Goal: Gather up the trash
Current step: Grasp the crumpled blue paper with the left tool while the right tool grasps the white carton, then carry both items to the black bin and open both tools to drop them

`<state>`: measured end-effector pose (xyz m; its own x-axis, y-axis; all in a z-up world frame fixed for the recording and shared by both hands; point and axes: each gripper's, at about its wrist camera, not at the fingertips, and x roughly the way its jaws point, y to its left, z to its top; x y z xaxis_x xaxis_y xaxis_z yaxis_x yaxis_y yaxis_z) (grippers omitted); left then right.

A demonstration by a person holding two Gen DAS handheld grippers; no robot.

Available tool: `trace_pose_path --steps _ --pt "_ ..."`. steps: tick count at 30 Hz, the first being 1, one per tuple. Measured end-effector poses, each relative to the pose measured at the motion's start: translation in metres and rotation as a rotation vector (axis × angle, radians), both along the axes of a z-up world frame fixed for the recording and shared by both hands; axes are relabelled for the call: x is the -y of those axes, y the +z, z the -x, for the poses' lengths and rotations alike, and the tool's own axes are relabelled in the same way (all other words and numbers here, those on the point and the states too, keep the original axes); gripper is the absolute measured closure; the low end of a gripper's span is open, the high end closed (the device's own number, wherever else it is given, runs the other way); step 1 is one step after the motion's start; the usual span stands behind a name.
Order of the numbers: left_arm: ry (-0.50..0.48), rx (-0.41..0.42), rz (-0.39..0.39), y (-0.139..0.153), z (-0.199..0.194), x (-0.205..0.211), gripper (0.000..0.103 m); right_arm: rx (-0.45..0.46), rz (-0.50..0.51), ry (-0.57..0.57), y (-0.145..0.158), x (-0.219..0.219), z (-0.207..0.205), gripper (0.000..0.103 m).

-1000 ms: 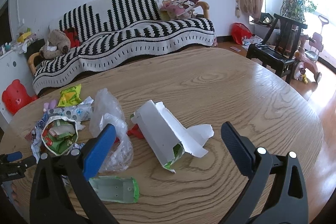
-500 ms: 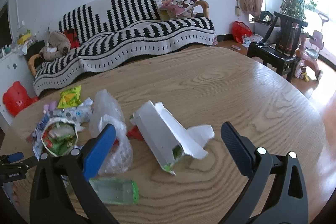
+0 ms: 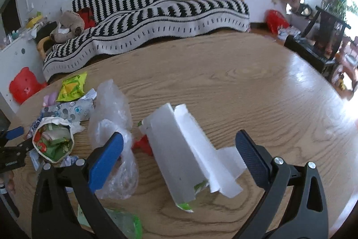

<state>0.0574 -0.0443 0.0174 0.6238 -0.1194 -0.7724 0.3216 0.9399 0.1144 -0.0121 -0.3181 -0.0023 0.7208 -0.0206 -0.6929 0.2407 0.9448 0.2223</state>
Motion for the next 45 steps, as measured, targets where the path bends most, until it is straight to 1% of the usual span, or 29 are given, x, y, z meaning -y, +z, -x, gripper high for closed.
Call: trace_pose_path --steps 2,3,4,5,6,7,8,9,10,11,12,13,14,18,22,26,31,37,43,45 --pt "-0.02 -0.014 -0.007 -0.003 -0.006 0.006 0.027 -0.017 -0.005 0.013 -0.004 -0.001 -0.003 0.017" --pt "-0.033 -0.021 -0.009 -0.005 -0.008 0.01 0.035 -0.025 -0.006 0.021 -0.006 -0.003 -0.005 0.028" --pt "-0.049 -0.024 -0.007 -0.007 -0.009 0.014 0.044 -0.034 -0.015 0.029 -0.008 -0.003 -0.006 0.038" --pt "-0.059 -0.027 -0.005 -0.008 -0.01 0.017 0.068 -0.032 -0.03 0.033 -0.01 -0.003 -0.006 0.061" --pt "-0.054 -0.01 -0.016 -0.008 -0.009 0.018 0.074 -0.024 -0.046 0.034 -0.01 -0.002 -0.004 0.063" --pt "-0.059 -0.004 -0.008 -0.006 -0.009 0.019 0.075 -0.016 -0.045 0.035 -0.009 -0.003 -0.004 0.064" --pt "-0.066 -0.016 0.038 -0.003 -0.009 0.017 0.076 -0.005 -0.033 0.029 -0.007 -0.004 -0.002 0.07" --pt "-0.062 -0.012 0.067 0.001 -0.009 0.015 0.076 0.012 -0.02 0.017 -0.003 -0.004 0.002 0.076" --pt "-0.057 0.012 0.072 0.007 -0.006 0.014 0.077 0.021 -0.007 0.009 -0.001 -0.003 0.003 0.077" --pt "-0.053 0.031 0.07 0.011 -0.005 0.015 0.077 0.037 0.0 0.0 0.002 -0.003 0.006 0.082" --pt "-0.046 0.048 0.079 0.016 -0.003 0.013 0.078 0.05 0.003 -0.012 0.006 -0.002 0.009 0.083" --pt "-0.045 0.051 0.094 0.019 -0.001 0.012 0.082 0.06 0.009 -0.022 0.007 -0.001 0.01 0.083" --pt "-0.043 0.053 0.099 0.021 0.0 0.011 0.083 0.071 0.013 -0.031 0.009 0.001 0.011 0.083" --pt "-0.041 0.07 0.124 0.026 0.006 0.006 0.083 0.101 0.028 -0.04 0.016 -0.004 0.016 0.084" --pt "-0.042 0.061 0.136 0.025 0.008 0.001 0.083 0.107 0.054 -0.043 0.02 -0.014 0.013 0.084" --pt "-0.031 0.06 0.159 0.027 0.008 -0.007 0.083 0.137 0.063 -0.063 0.028 -0.018 0.017 0.084" --pt "0.004 0.045 0.193 0.029 0.004 -0.017 0.083 0.134 0.076 -0.061 0.029 -0.024 0.015 0.084" --pt "0.011 0.044 0.205 0.03 0.005 -0.02 0.083 0.132 0.08 -0.062 0.028 -0.024 0.015 0.084" --pt "0.005 0.051 0.212 0.033 0.006 -0.021 0.083 0.134 0.075 -0.068 0.026 -0.023 0.017 0.084" --pt "-0.009 0.059 0.216 0.039 0.012 -0.02 0.083 0.142 0.055 -0.07 0.028 -0.021 0.018 0.084"
